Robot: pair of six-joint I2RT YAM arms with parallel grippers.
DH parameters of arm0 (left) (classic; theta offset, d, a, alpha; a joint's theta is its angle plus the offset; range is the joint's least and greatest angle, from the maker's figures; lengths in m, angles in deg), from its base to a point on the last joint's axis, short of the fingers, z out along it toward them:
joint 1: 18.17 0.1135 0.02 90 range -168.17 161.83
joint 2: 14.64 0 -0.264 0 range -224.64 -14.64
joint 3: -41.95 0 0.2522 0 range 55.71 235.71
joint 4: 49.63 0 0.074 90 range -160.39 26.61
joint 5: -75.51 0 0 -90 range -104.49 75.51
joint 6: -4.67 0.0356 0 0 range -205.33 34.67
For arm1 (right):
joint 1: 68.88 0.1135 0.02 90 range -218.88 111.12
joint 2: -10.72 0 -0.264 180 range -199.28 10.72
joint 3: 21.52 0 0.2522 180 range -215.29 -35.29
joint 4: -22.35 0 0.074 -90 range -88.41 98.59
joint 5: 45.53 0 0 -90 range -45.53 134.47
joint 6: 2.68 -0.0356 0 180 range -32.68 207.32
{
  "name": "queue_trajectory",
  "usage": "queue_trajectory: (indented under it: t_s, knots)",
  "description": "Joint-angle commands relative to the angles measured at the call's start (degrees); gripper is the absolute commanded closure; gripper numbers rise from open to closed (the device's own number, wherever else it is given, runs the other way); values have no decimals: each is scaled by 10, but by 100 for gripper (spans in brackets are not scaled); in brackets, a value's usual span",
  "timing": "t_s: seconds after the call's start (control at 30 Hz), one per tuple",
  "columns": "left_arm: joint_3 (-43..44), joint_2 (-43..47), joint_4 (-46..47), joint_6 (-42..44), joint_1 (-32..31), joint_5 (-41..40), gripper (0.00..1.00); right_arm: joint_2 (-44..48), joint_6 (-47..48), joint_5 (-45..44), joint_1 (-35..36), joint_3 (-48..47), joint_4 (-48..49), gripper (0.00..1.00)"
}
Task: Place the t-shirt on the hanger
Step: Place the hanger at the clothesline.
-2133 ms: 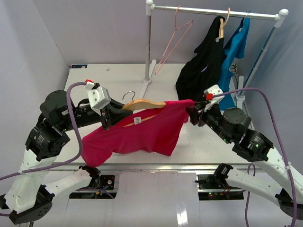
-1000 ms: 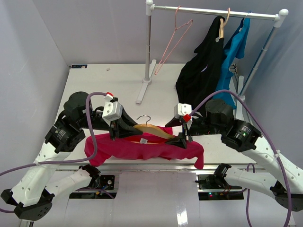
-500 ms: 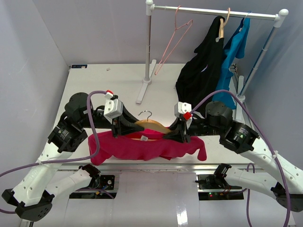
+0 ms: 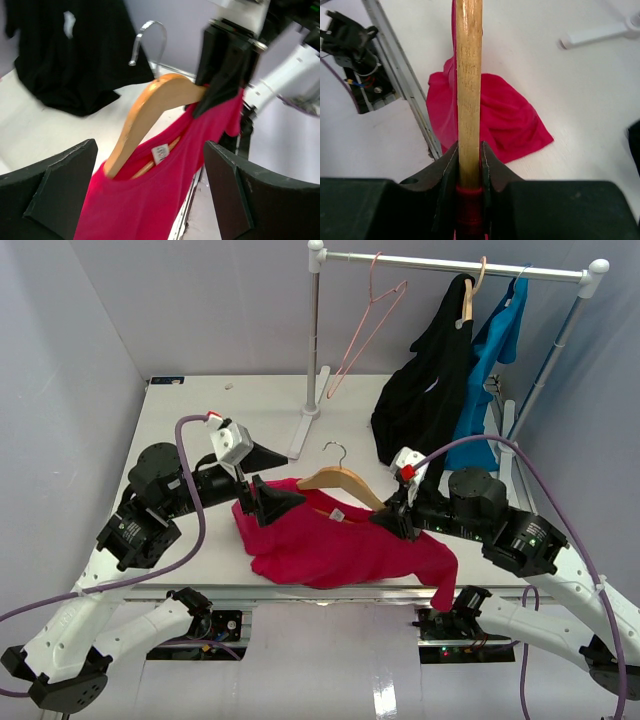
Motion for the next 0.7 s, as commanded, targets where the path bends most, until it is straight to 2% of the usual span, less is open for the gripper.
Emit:
queue_trajectory:
  t_s: [0.0,0.1,0.27,0.37,0.5,0.67]
  knots:
    - [49,-11,-31,-53,-2,-115,2,13,-59,-157,-2,0,-51,92]
    - [53,-16,-37,-52,-2,-127,2,25,-88,-199,-2,12,-82,92]
    - [29,-11,-32,-76,-2,-198,2,37,-113,-239,-3,14,-125,92]
    - [32,-21,-51,-94,-2,-245,2,27,-155,-331,-3,-1,-152,92]
    - [26,-25,-46,-103,-2,-252,2,-14,-182,-413,-2,-53,-157,92]
    - [-39,3,20,-109,-2,-261,2,-101,-209,-495,-3,-116,-157,92]
